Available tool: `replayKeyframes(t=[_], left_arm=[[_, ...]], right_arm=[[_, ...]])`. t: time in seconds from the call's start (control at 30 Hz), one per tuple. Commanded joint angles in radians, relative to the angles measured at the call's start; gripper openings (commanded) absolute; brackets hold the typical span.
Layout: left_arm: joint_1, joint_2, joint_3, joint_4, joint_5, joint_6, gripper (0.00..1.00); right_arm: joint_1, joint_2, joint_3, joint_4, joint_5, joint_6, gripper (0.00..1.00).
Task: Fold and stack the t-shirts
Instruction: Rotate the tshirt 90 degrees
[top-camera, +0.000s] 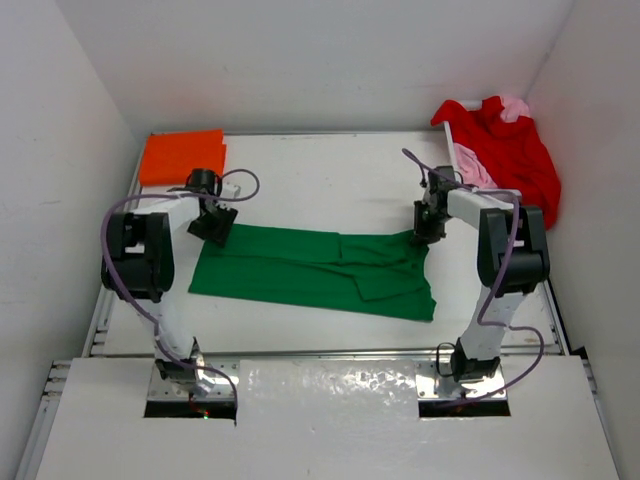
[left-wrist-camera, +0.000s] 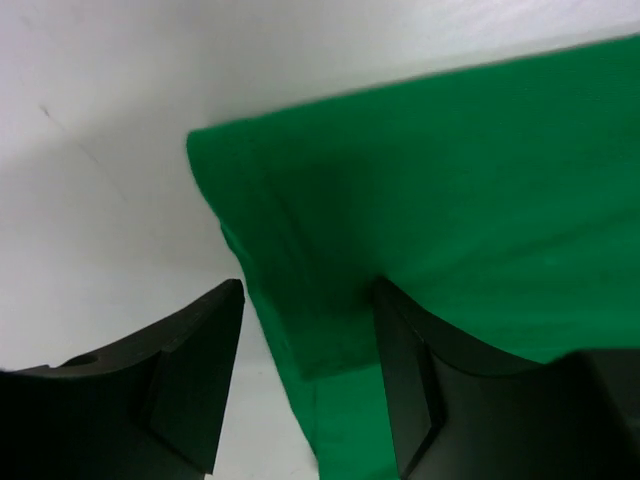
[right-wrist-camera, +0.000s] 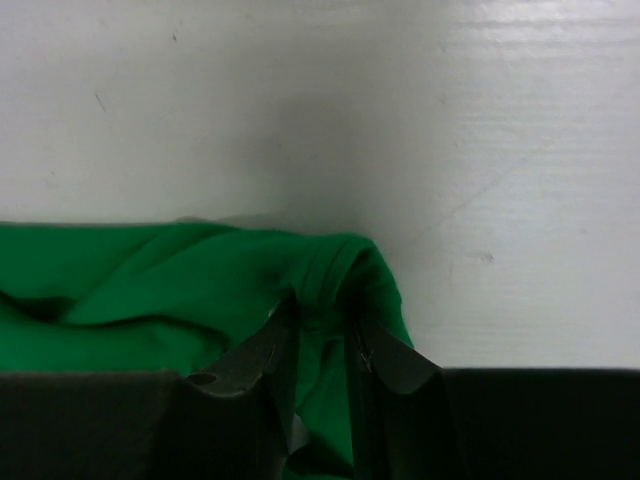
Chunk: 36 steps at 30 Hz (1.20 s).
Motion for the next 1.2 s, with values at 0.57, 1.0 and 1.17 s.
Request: replayKeyframes(t=[0.57, 1.0, 1.17], left_arm=[[0.015, -0.29, -0.416, -0.123, 0.085, 0.32, 0.53], [0.103, -0.235, 0.13, -0.448, 0.299, 0.288, 0.59], [0.197, -0.143, 0.066, -0.315, 0.201, 0.302, 0.59]], right_arm=[[0.076, 0.629, 1.063, -0.028, -0.135, 0.078, 0.35], [0.065, 0.27, 0.93, 0.093, -0.075, 0.052, 0.58], [0.062, 0.025, 0.53, 0.029, 0.032, 0.059, 0.36]])
